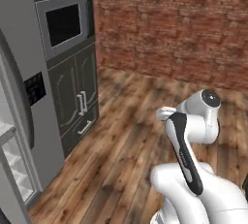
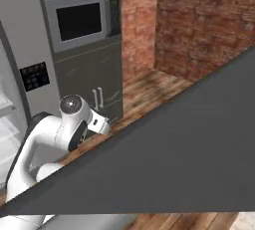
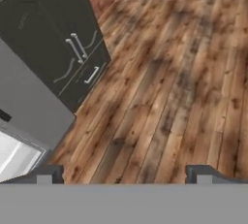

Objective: Take a sugar cube from the saucer and place it inside the coffee. Then, grab milk from the fridge and place it next to the coffee on the counter to sweeten the coffee.

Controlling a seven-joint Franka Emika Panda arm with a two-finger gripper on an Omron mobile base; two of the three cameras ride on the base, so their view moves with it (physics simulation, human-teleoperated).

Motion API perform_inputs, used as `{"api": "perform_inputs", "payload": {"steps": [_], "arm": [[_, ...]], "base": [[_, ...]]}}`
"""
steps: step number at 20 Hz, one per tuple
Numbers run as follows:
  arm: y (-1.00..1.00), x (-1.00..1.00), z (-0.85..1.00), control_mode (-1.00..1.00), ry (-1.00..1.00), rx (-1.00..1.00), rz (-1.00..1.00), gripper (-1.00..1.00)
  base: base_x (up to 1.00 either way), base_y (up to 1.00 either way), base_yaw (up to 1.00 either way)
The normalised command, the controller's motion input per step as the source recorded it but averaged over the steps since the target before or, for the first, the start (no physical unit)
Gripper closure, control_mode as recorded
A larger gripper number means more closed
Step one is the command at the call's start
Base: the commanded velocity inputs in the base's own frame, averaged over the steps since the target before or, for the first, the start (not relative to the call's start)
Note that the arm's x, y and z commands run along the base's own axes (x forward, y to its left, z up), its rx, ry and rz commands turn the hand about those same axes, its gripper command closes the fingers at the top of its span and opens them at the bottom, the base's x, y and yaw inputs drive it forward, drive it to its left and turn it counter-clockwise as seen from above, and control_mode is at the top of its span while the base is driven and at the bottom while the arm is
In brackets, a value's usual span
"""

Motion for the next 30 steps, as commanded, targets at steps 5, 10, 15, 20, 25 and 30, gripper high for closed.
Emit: {"api": "perform_inputs", "payload": {"steps": [5, 10, 15, 20, 25, 30], "arm": [[0.00, 0.00, 0.00, 1.00, 0.00, 0.00, 0.00, -1.00], [0.00, 0.00, 0.00, 1.00, 0.00, 0.00, 0.00, -1.00], [0.00, 0.00, 0.00, 1.00, 0.00, 0.00, 0.00, -1.00], [0.00, 0.00, 0.00, 1.00, 0.00, 0.00, 0.00, -1.00], [0.00, 0.00, 0.00, 1.00, 0.00, 0.00, 0.00, -1.00], [0.00, 0.00, 0.00, 1.00, 0.00, 0.00, 0.00, -1.00]], "base": [[0.95, -0.04, 0.61], [0.94, -0.09, 0.68], [0.89, -0.04, 0.67], [0.79, -0.06, 0.64], [0.51, -0.02, 0.54], [0.47, 0.14, 0.10]]}}
